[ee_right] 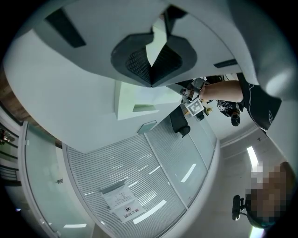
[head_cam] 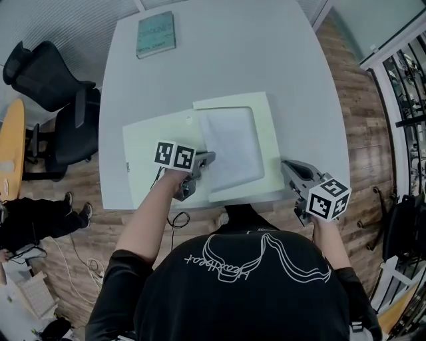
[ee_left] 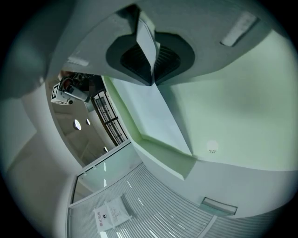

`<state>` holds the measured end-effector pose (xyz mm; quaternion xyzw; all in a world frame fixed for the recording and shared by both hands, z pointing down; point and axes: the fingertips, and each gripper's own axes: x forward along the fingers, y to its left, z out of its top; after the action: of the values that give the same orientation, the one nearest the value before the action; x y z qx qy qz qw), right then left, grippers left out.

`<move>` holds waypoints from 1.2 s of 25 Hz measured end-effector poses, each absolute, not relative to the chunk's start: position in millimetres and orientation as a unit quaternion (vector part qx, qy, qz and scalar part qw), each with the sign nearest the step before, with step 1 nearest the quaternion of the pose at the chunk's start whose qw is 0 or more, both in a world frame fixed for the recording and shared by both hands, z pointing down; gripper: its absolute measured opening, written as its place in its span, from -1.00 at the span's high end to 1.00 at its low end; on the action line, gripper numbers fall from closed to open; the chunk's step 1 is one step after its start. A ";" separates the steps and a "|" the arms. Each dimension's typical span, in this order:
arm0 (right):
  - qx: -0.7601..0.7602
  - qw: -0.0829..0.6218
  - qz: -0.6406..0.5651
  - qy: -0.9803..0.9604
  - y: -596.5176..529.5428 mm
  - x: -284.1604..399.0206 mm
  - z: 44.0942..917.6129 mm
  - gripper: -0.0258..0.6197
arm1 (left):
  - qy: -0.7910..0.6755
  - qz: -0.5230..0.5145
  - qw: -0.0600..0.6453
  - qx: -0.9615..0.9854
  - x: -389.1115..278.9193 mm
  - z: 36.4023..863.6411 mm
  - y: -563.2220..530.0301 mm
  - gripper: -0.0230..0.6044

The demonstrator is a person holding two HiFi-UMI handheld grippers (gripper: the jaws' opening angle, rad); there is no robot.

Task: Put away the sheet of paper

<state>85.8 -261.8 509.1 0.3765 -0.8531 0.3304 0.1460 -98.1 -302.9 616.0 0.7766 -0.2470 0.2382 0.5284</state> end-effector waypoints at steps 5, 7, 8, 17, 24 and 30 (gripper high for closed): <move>0.377 0.146 0.334 -0.851 -261.2 87.1 513.0 0.89 | -0.267 0.239 0.511 0.781 -98.8 617.8 -309.2 0.81; 0.377 0.147 0.334 -0.851 -260.4 86.3 513.3 0.89 | -0.272 0.232 0.514 0.780 -98.6 617.7 -310.0 0.60; 0.376 0.147 0.334 -0.852 -259.8 85.9 513.4 0.89 | -0.273 0.227 0.516 0.779 -98.4 617.0 -309.4 0.51; 0.370 0.132 0.321 -0.862 -258.0 80.7 502.7 0.89 | -0.317 0.215 0.495 0.780 -114.0 610.8 -308.8 0.21; 0.347 0.117 0.276 -0.889 -242.6 58.0 479.6 0.89 | -0.361 0.171 0.479 0.782 -141.6 577.7 -296.3 0.21; 0.325 0.086 0.265 -0.904 -216.8 33.2 456.5 0.89 | -0.377 0.127 0.424 0.814 -157.2 517.3 -261.0 0.29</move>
<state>33.2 -216.8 456.5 0.3252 -0.9038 0.2649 0.0855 -157.2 -261.0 517.3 0.8137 -0.3772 0.1269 0.4238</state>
